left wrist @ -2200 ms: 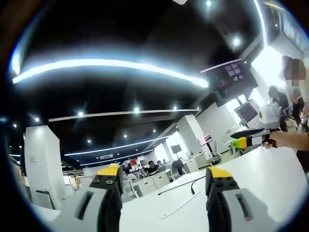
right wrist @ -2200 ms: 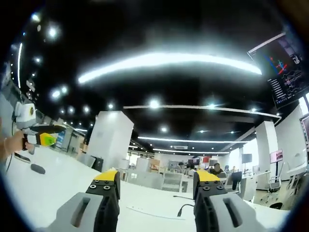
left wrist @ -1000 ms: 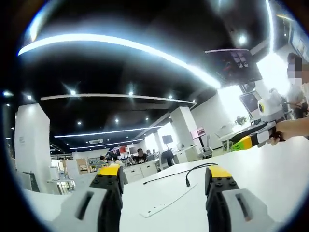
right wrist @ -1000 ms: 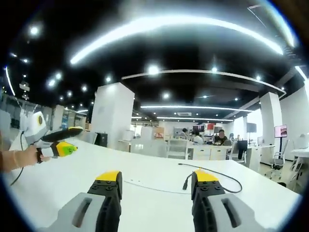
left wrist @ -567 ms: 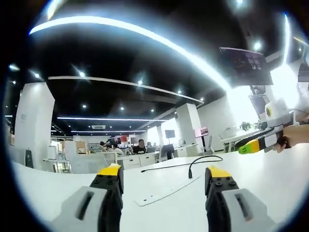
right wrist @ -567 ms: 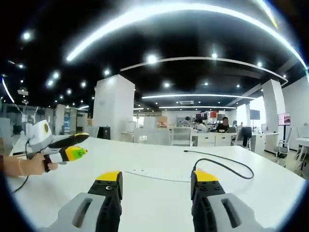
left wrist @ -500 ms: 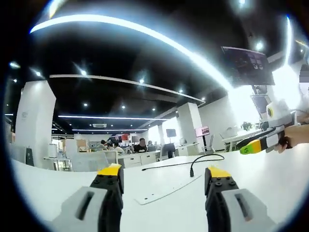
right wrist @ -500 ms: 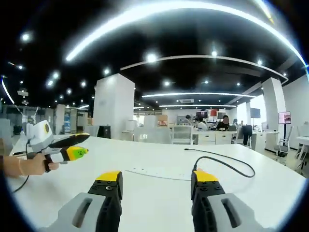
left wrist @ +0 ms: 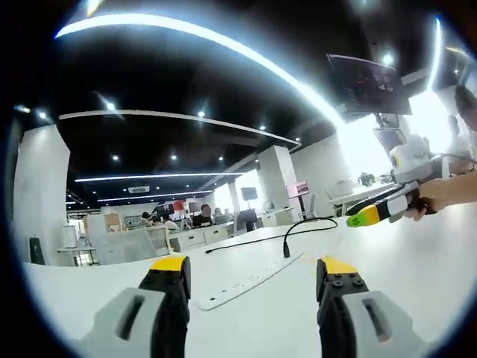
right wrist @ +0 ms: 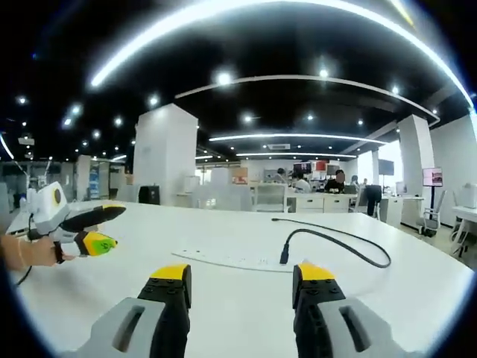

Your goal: Locate the USB plug end of the data cable currently connected to the USB port on the desk. Grip the plug, withdraw it from the port, and place it onto the desktop.

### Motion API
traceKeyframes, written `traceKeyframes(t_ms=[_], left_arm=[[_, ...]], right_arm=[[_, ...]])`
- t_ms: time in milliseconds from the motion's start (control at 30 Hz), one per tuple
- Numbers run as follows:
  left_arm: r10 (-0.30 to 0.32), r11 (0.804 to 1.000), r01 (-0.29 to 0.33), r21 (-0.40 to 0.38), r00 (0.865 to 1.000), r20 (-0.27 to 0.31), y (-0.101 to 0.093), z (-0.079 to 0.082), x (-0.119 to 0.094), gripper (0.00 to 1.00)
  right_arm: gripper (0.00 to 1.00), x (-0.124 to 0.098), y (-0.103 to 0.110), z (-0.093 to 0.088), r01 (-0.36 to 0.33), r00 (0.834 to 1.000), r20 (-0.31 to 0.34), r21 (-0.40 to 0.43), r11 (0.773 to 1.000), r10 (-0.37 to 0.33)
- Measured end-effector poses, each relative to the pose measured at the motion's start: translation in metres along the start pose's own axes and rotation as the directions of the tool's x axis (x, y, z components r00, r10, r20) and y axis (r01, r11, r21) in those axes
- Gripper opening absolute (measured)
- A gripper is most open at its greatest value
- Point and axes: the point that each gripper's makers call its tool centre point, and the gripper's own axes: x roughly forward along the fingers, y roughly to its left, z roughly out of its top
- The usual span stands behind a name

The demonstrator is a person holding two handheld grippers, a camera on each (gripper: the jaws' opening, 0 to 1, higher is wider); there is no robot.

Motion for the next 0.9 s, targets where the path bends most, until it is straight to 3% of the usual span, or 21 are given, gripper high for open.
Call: traceKeyframes(t_ms=[200, 400, 900], left_arm=[[-0.060, 0.998, 0.061, 0.018, 0.998, -0.028, -0.012, -0.011, 0.010, 0.69], [-0.079, 0.997, 0.079, 0.008, 0.996, -0.046, -0.019, -0.020, 0.015, 0.68], [-0.080, 0.995, 0.076, -0.067, 0.995, -0.052, -0.007, -0.037, 0.031, 0.67]], right_arm=[[0.54, 0.018, -0.008, -0.005, 0.009, 1.000, -0.021, -0.015, 1.000, -0.010], [0.54, 0.033, -0.014, -0.008, 0.014, 0.999, -0.034, -0.022, 1.000, -0.015], [0.50, 0.065, -0.031, -0.013, 0.045, 0.998, -0.038, 0.009, 0.999, -0.044]])
